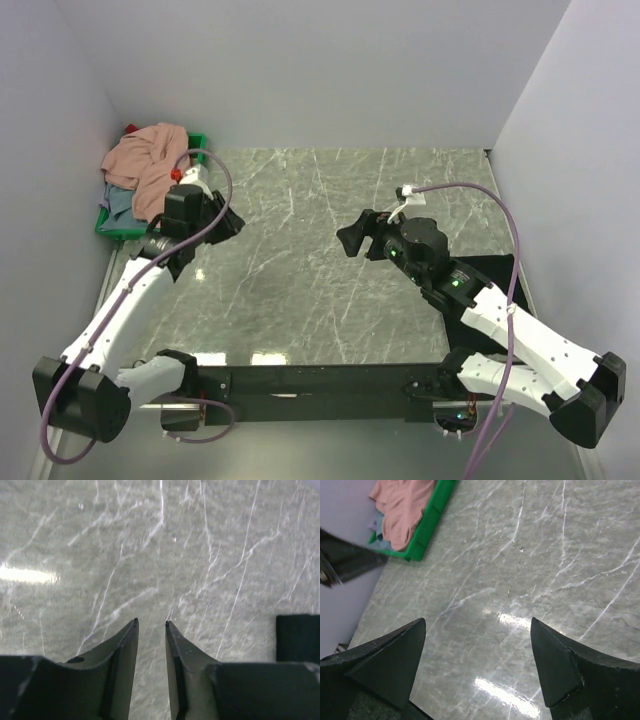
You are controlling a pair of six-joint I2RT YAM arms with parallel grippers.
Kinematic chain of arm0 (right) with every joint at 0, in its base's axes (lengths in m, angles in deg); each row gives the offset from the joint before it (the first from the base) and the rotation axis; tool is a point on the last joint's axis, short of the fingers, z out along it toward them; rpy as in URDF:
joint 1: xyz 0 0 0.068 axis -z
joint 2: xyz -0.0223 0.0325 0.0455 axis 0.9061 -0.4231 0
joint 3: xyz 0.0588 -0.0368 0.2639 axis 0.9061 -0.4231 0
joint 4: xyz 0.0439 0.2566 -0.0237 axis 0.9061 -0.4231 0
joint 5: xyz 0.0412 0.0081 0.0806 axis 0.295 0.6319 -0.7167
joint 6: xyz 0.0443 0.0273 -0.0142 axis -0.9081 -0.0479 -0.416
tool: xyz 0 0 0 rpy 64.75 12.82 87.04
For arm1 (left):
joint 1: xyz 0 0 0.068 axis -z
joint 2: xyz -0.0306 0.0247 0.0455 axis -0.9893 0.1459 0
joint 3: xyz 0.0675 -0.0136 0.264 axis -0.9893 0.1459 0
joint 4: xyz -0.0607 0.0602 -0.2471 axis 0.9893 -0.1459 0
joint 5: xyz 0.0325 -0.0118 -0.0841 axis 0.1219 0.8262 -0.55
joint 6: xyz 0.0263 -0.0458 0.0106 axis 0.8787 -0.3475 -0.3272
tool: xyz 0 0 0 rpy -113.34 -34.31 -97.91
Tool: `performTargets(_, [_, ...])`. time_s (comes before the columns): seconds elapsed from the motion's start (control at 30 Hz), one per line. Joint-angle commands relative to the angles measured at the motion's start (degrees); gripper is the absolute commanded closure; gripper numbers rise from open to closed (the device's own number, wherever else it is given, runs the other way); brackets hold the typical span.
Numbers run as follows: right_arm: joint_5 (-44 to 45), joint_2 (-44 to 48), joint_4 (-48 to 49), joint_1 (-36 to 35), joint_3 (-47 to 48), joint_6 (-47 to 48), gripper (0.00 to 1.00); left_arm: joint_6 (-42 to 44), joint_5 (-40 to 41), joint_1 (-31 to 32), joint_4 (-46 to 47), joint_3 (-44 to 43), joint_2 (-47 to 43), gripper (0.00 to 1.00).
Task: Fold and stack the t-shirts
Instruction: Grab the tshirt from the pile
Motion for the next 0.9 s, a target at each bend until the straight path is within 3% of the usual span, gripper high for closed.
performTargets(0.0, [-1.2,-0.6,-1.5,0.2,1.6,3.4,0.09,-2.0,1.9,-1.8,0.9,-6.7,3.4,0.62])
performTargets(0.27, [-3.8,-2.6,-3.6,0.2,2.6,6.0,0.09,-3.9,7.9,-13.1,-0.4,-23.4,18.5,0.36])
performTargets(0.3, [-4.3,-3.1,-3.9,0.2,2.6,5.9,0.09,-3.9,8.7,-15.2,-0.2,-25.0,19.9,0.24])
performTargets(0.33, [-4.9,-3.2,-3.9,0.1,2.4,5.9,0.09,-3.7,12.1,-17.2,-1.1,-26.7,21.5,0.21])
performTargets(0.47, [-7.1,-3.1,-3.2,0.2,0.3,6.1,0.08,-3.7,16.7,-22.8,-1.0,-32.4,30.2,0.21])
performTargets(0.6, [-8.7,-3.5,-3.1,0.2,-0.1,6.1,0.08,-3.8,15.6,-28.5,-0.4,-36.6,39.4,0.24])
performTargets(0.87, [-7.5,-5.0,-2.4,0.2,-0.9,7.7,0.08,-1.9,12.6,-31.7,1.5,-43.0,55.3,0.34])
